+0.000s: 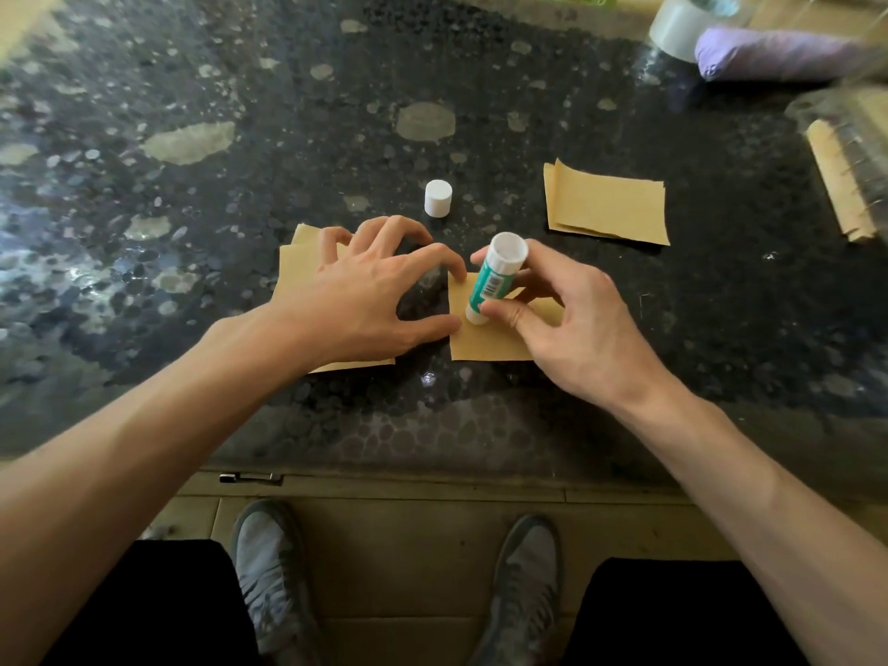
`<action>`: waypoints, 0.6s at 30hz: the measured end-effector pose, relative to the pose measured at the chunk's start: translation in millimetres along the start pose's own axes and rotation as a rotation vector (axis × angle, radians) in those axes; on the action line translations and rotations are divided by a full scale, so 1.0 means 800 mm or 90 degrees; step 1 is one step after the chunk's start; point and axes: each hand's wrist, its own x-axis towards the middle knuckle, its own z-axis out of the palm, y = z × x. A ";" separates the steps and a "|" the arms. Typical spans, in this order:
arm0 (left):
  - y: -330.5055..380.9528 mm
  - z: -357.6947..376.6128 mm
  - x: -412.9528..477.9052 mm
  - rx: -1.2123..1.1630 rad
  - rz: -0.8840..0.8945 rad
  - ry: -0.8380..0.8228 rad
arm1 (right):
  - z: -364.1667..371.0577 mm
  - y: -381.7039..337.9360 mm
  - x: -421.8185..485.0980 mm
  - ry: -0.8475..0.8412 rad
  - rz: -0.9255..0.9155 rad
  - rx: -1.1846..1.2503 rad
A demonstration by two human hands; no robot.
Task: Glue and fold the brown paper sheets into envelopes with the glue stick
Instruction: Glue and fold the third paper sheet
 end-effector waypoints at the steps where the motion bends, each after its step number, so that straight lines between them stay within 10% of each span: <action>1: 0.000 0.001 0.000 0.001 0.002 0.006 | 0.000 0.000 0.001 -0.005 0.001 -0.006; 18: 0.003 -0.001 0.002 -0.002 -0.013 -0.006 | 0.000 -0.003 0.004 0.010 -0.005 -0.018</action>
